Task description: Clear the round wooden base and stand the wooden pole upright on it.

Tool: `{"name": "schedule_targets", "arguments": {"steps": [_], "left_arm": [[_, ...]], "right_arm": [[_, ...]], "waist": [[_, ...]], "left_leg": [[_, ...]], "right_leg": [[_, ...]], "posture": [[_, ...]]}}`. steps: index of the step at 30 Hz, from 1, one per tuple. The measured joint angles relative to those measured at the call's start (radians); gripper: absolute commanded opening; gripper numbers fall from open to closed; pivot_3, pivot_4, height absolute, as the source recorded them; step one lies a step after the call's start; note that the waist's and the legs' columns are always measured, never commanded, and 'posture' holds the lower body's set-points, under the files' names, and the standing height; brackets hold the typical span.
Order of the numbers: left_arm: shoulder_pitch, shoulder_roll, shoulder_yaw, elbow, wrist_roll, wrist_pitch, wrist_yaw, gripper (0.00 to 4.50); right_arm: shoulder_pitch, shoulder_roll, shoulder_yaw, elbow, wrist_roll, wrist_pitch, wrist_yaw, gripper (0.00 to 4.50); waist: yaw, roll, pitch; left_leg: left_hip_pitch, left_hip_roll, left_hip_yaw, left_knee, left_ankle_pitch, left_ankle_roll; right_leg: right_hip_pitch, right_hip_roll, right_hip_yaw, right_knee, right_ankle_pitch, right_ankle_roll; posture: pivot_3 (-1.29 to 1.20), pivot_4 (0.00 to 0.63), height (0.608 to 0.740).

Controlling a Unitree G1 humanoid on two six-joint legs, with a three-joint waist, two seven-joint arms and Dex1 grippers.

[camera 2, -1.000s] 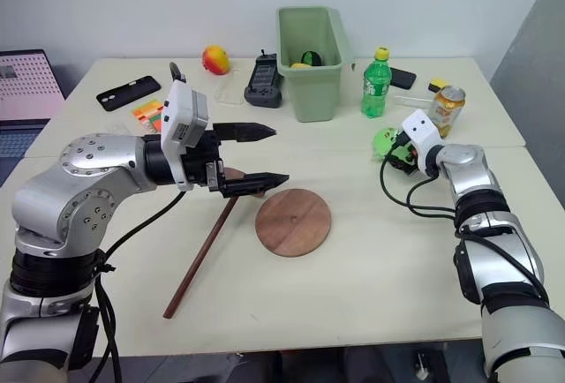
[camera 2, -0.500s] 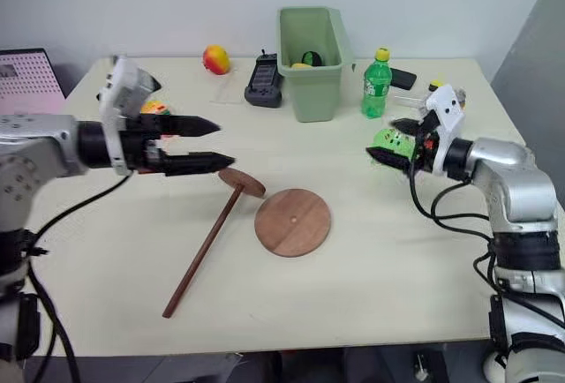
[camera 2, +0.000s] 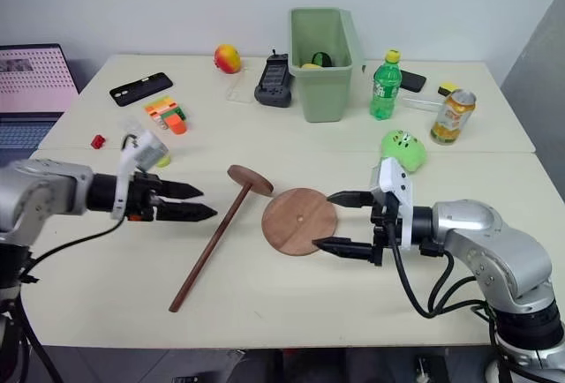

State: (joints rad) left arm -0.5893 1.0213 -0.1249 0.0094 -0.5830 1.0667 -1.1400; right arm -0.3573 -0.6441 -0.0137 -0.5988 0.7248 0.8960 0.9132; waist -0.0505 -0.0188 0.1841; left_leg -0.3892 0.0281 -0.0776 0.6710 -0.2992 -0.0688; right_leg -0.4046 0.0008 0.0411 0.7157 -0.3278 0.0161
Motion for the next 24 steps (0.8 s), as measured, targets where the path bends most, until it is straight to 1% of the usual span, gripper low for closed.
{"name": "schedule_targets", "arguments": {"steps": [2, 8, 10, 12, 14, 18, 19, 22, 24], "left_arm": [[0.001, -0.041, -0.009, 0.008, 0.011, 0.019, 0.032, 4.50], [0.004, -0.087, -0.046, 0.023, 0.051, 0.018, 0.062, 4.50], [0.008, -0.087, -0.047, 0.028, 0.054, 0.028, 0.064, 4.13], [0.008, -0.089, -0.047, 0.027, 0.054, 0.043, 0.064, 3.90], [0.009, -0.100, -0.047, 0.025, 0.054, 0.048, 0.064, 3.39], [0.009, -0.121, -0.048, 0.026, 0.059, 0.050, 0.074, 2.64], [0.008, -0.130, -0.048, 0.027, 0.061, 0.050, 0.080, 2.52], [0.008, -0.145, -0.057, 0.027, 0.067, 0.050, 0.084, 1.89], [0.008, -0.149, -0.065, 0.028, 0.073, 0.050, 0.085, 1.55]], "right_arm": [[0.034, -0.018, -0.003, -0.037, 0.012, 0.011, -0.016, 4.47], [0.098, -0.057, -0.005, -0.093, 0.048, 0.030, -0.053, 4.47], [0.110, -0.063, -0.005, -0.102, 0.056, 0.031, -0.064, 4.50], [0.113, -0.068, -0.005, -0.104, 0.067, 0.031, -0.070, 4.50], [0.115, -0.081, -0.005, -0.105, 0.074, 0.031, -0.074, 4.50], [0.115, -0.089, -0.005, -0.104, 0.079, 0.029, -0.087, 4.50], [0.114, -0.090, -0.005, -0.104, 0.083, 0.029, -0.088, 4.50], [0.114, -0.090, -0.005, -0.104, 0.098, 0.029, -0.092, 4.50], [0.113, -0.090, -0.007, -0.104, 0.118, 0.029, -0.099, 4.50]], "waist": [[0.003, 0.000, 0.000], [0.007, 0.000, 0.000], [0.007, 0.000, 0.000], [0.006, 0.000, 0.000], [0.008, 0.000, 0.000], [0.011, 0.000, 0.000], [0.012, 0.000, 0.000], [0.012, 0.000, 0.000], [0.012, 0.000, 0.000]], "left_leg": [[-0.002, 0.000, -0.001, 0.003, 0.000, 0.000], [-0.003, -0.001, -0.002, 0.006, 0.000, 0.000], [-0.003, -0.001, -0.002, 0.006, 0.000, 0.000], [-0.003, -0.001, -0.002, 0.006, 0.000, 0.000], [-0.004, -0.001, -0.002, 0.006, 0.000, 0.000], [-0.004, -0.001, -0.002, 0.006, 0.000, 0.000], [-0.004, -0.001, -0.002, 0.006, 0.000, 0.000], [-0.004, -0.001, -0.002, 0.006, 0.000, 0.000], [-0.004, -0.001, -0.002, 0.006, 0.000, 0.000]], "right_leg": [[0.000, 0.000, -0.002, 0.001, 0.000, 0.000], [0.000, 0.001, -0.003, 0.002, 0.000, 0.000], [0.000, 0.001, -0.003, 0.002, 0.000, 0.000], [0.000, 0.001, -0.003, 0.002, 0.000, 0.000], [0.000, 0.001, -0.003, 0.002, 0.000, 0.000], [0.000, 0.001, -0.003, 0.002, 0.000, 0.000], [0.000, 0.001, -0.003, 0.002, 0.000, 0.000], [0.000, 0.001, -0.003, 0.002, 0.000, 0.000], [0.000, 0.001, -0.003, 0.002, 0.000, 0.000]], "posture": [[0.00, 0.150, 0.740], [0.00, 0.150, 0.740], [0.00, 0.150, 0.740], [0.00, 0.150, 0.740], [0.00, 0.150, 0.740], [0.00, 0.150, 0.740], [0.00, 0.150, 0.740], [0.00, 0.150, 0.740], [0.00, 0.150, 0.740]]}}
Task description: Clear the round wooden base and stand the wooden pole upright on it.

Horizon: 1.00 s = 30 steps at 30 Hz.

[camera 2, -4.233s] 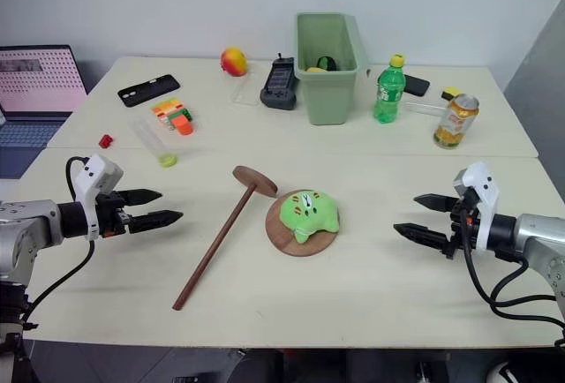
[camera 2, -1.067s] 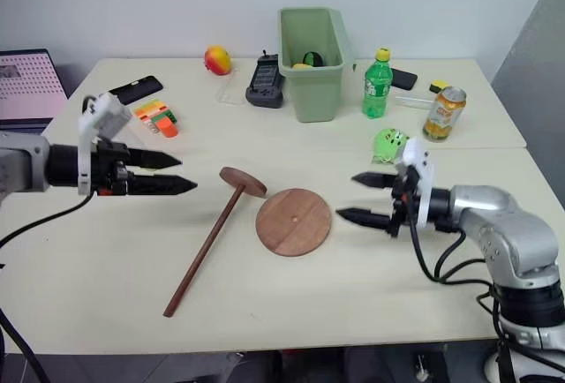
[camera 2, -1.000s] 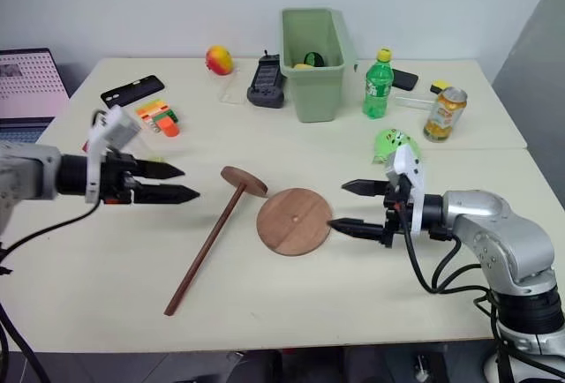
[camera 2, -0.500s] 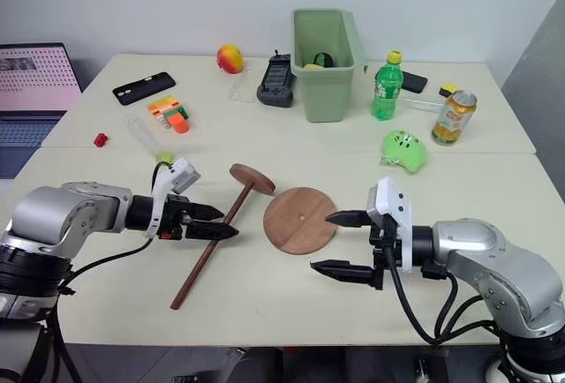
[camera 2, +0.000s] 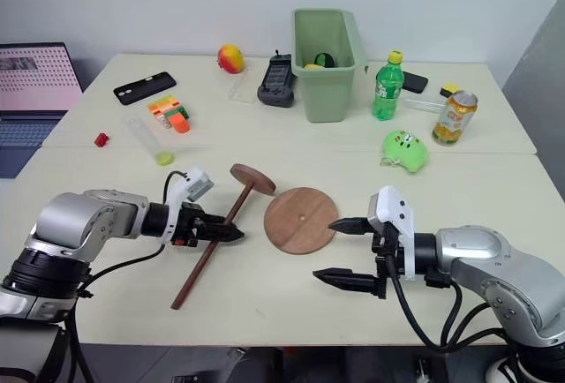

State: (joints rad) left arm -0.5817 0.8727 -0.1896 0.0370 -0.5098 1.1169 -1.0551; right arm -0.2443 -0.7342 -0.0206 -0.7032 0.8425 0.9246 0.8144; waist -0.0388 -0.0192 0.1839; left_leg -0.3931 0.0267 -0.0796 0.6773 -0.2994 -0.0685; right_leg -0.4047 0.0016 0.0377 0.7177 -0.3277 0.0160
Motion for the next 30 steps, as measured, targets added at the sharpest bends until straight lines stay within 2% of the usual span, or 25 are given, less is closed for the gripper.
{"name": "schedule_targets", "arguments": {"steps": [6, 12, 18, 20, 22, 26, 29, 30], "left_arm": [[-0.001, -0.001, 0.003, 0.005, 0.004, 0.000, -0.005, 0.38], [-0.023, -0.004, 0.017, 0.016, -0.001, 0.031, 0.008, 0.28], [-0.146, -0.025, 0.150, 0.039, -0.039, 0.055, 0.047, 0.28], [-0.180, -0.079, 0.220, 0.046, -0.042, 0.006, 0.093, 0.28], [-0.206, -0.232, 0.334, 0.035, -0.040, -0.163, 0.205, 0.28], [-0.188, -0.352, 0.351, -0.069, -0.038, -0.375, 0.230, 0.28], [-0.138, -0.522, 0.332, -0.107, -0.069, -0.512, 0.217, 0.28], [-0.126, -0.552, 0.313, -0.106, -0.070, -0.547, 0.212, 0.28]], "right_arm": [[0.000, -0.003, -0.001, 0.000, 0.009, -0.004, -0.011, 4.50], [0.009, 0.003, -0.004, -0.002, 0.018, -0.024, -0.031, 4.50], [0.057, 0.041, -0.070, -0.041, 0.091, -0.026, -0.106, 4.50], [0.077, 0.048, -0.086, -0.050, 0.114, -0.027, -0.132, 4.50], [0.136, 0.058, -0.107, -0.083, 0.114, -0.048, -0.158, 4.50], [0.189, 0.068, -0.111, -0.112, 0.075, -0.113, -0.168, 4.50], [0.234, 0.079, -0.092, -0.116, 0.008, -0.181, -0.165, 4.50], [0.243, 0.080, -0.078, -0.116, -0.018, -0.207, -0.162, 4.50]], "waist": [[0.001, 0.000, 0.000], [0.004, 0.000, 0.000], [0.007, 0.000, 0.000], [0.009, 0.000, 0.000], [0.024, -0.001, 0.000], [0.017, -0.003, -0.001], [0.016, -0.003, -0.002], [0.015, -0.003, -0.002]], "left_leg": [[0.000, 0.000, 0.000, 0.000, 0.000, 0.000], [0.000, 0.000, 0.000, 0.000, 0.000, 0.000], [-0.002, 0.000, -0.001, 0.001, 0.000, 0.000], [-0.002, 0.000, -0.001, 0.002, 0.000, 0.000], [-0.004, 0.001, -0.002, 0.004, 0.000, 0.000], [-0.003, 0.000, 0.001, 0.003, 0.002, -0.004], [-0.003, 0.000, 0.001, 0.004, 0.002, -0.004], [-0.003, 0.000, 0.001, 0.004, 0.002, -0.004]], "right_leg": [[0.000, 0.000, 0.000, 0.000, 0.000, 0.000], [0.000, 0.000, -0.001, 0.000, 0.000, 0.000], [0.000, 0.000, -0.001, 0.000, 0.000, 0.000], [0.000, 0.000, -0.002, 0.000, 0.000, 0.000], [0.000, -0.005, -0.003, -0.001, 0.000, 0.000], [0.000, -0.005, 0.001, -0.002, 0.001, 0.001], [0.000, -0.004, 0.000, -0.001, 0.001, 0.001], [0.000, -0.004, 0.001, -0.001, 0.001, 0.001]], "posture": [[0.00, 0.150, 0.740], [0.00, 0.150, 0.740], [0.00, 0.150, 0.740], [0.00, 0.150, 0.740], [0.00, 0.150, 0.740], [0.00, 0.150, 0.740], [0.00, 0.150, 0.740], [0.00, 0.150, 0.740]]}}
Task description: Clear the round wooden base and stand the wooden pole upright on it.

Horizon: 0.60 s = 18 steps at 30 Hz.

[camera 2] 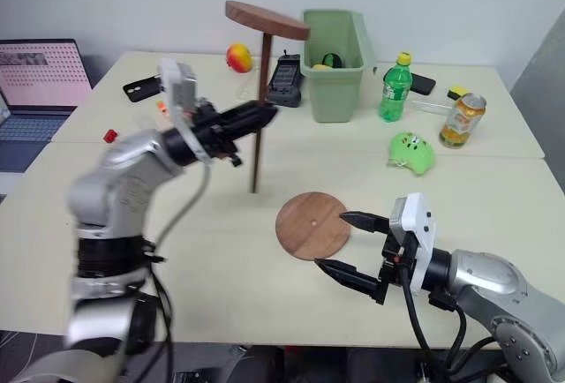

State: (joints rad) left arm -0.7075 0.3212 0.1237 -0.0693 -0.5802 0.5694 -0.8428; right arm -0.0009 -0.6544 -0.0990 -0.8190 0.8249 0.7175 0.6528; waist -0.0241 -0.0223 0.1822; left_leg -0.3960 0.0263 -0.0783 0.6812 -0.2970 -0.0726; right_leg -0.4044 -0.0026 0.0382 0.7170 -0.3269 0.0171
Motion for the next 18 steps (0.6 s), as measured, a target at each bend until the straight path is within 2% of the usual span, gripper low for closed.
{"name": "schedule_targets", "arguments": {"steps": [7, 11, 18], "left_arm": [[0.084, -0.135, -0.080, 0.026, 0.013, -0.249, -0.097, 0.28], [0.187, -0.149, -0.114, 0.114, 0.044, -0.394, -0.201, 0.28], [0.226, -0.179, -0.128, 0.242, 0.093, -0.582, -0.263, 0.28]], "right_arm": [[0.048, 0.038, 0.001, 0.018, -0.137, -0.159, -0.001, 4.50], [0.102, 0.038, -0.004, 0.024, -0.166, -0.208, 0.002, 4.50], [0.209, 0.052, 0.002, 0.013, -0.211, -0.270, -0.002, 4.50]], "waist": [[-0.007, 0.001, -0.001], [-0.005, 0.001, -0.001], [-0.001, 0.001, -0.001]], "left_leg": [[0.004, -0.002, 0.002, -0.001, 0.000, 0.001], [0.004, -0.002, 0.002, -0.002, -0.001, 0.002], [0.007, -0.002, 0.001, -0.001, -0.002, 0.004]], "right_leg": [[0.001, 0.004, 0.002, 0.001, 0.000, 0.000], [0.001, 0.007, 0.002, 0.001, 0.000, 0.000], [0.006, 0.007, 0.002, 0.000, 0.000, 0.000]], "posture": [[0.00, 0.150, 0.740], [0.00, 0.150, 0.740], [0.00, 0.150, 0.740]]}}
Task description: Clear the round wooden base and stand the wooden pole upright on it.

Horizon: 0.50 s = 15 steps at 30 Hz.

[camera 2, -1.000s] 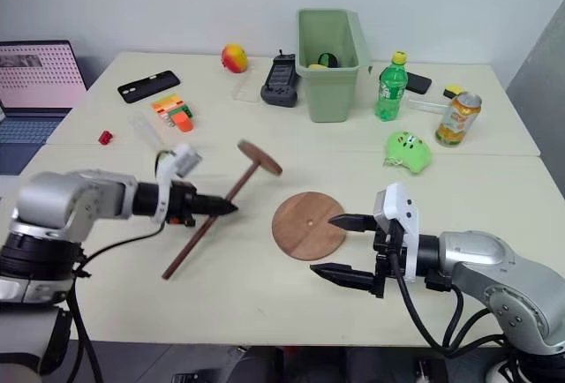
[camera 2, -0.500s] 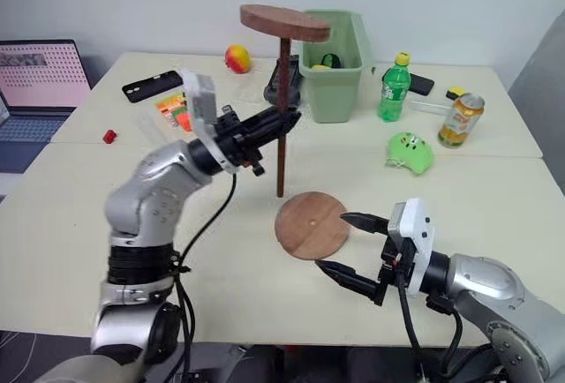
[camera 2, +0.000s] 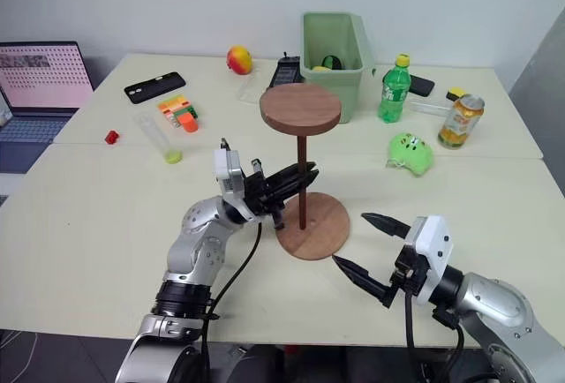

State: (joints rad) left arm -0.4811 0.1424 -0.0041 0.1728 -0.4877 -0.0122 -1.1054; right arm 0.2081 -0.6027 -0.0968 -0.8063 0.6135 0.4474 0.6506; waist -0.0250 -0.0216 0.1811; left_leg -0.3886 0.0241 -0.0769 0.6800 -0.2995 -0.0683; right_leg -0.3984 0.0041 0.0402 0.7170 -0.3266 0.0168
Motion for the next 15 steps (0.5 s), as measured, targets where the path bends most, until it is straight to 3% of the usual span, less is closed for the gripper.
{"name": "schedule_targets", "arguments": {"steps": [3, 15], "left_arm": [[-0.001, -0.027, -0.005, 0.038, 0.010, -0.045, 0.003, 0.28], [-0.026, -0.061, -0.012, 0.138, 0.035, -0.171, -0.012, 0.28]], "right_arm": [[0.003, 0.015, 0.000, -0.002, -0.003, -0.002, -0.018, 4.50], [-0.001, 0.013, -0.001, -0.002, -0.003, -0.004, -0.042, 4.50]], "waist": [[-0.001, 0.000, 0.000], [-0.001, 0.000, 0.000]], "left_leg": [[0.011, 0.000, -0.001, -0.001, -0.001, 0.001], [0.012, 0.000, -0.001, -0.001, -0.001, 0.001]], "right_leg": [[0.011, 0.001, -0.001, -0.003, 0.000, 0.000], [0.012, 0.001, -0.001, -0.003, 0.000, 0.000]], "posture": [[0.00, 0.150, 0.740], [0.00, 0.150, 0.740]]}}
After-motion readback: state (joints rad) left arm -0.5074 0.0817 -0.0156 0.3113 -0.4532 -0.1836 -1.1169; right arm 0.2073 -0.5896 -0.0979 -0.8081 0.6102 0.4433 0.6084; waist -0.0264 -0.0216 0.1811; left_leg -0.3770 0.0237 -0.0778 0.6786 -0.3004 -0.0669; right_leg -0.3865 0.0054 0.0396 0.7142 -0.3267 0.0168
